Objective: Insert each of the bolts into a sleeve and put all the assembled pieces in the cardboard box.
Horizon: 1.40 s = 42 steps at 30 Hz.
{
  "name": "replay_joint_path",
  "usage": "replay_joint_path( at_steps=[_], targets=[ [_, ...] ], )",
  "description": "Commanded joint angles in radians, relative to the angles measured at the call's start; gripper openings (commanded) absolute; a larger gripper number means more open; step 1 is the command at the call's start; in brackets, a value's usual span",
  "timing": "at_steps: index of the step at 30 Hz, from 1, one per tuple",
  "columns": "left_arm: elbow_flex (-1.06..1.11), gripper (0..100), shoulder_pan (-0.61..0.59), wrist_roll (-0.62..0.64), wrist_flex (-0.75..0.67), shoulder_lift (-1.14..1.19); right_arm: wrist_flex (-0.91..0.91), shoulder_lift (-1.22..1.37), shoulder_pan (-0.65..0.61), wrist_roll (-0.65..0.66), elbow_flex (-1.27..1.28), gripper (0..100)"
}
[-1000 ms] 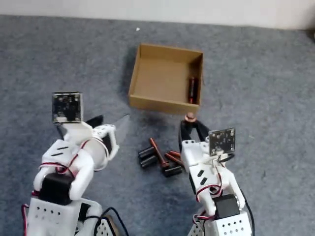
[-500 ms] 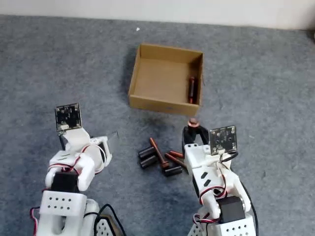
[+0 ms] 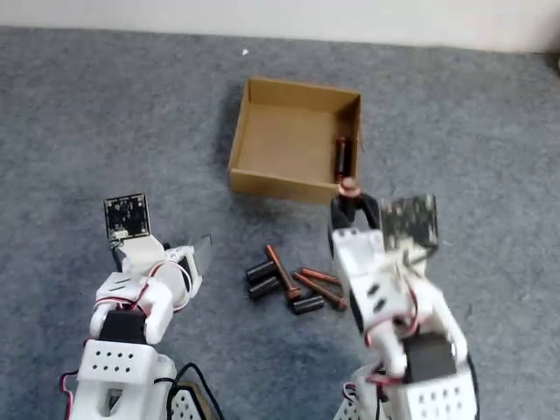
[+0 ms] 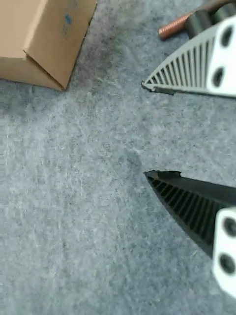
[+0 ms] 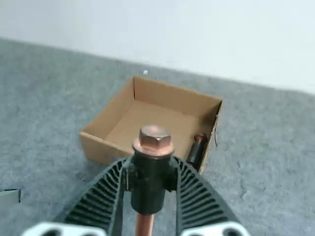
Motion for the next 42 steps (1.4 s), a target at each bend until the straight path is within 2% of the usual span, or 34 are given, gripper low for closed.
replay_joint_path(
  at_steps=[1, 6, 13, 19, 25, 30, 34, 42],
  targets=[
    [-0.005, 27, -0.012, -0.011, -0.023, -0.012, -0.025, 0.314, 0.005, 0.011, -0.229, 0.5],
    [-0.005, 27, -0.012, -0.011, -0.023, -0.012, -0.179, 0.665, 0.005, 0.005, -0.409, 0.5],
    [-0.005, 27, -0.012, -0.011, -0.021, -0.012, -0.46, 1.049, 0.012, 0.006, -0.538, 0.5],
    [-0.005, 27, -0.013, -0.011, -0.02, -0.012, -0.605, 1.251, 0.022, 0.005, -0.584, 0.6],
    [-0.005, 27, -0.013, -0.011, -0.02, -0.012, -0.673, 1.38, 0.048, 0.005, -0.599, 1.5],
    [-0.005, 27, -0.013, -0.011, -0.02, -0.012, -0.671, 1.397, 0.054, 0.003, -0.593, 13.9],
    [-0.005, 27, -0.013, -0.011, -0.02, -0.012, -0.644, 1.382, 0.054, 0.008, -0.595, 15.2],
    [-0.015, 27, -0.042, -0.011, -0.018, -0.012, -0.265, 1.133, 0.019, 0.008, -0.595, 15.2]
  ],
)
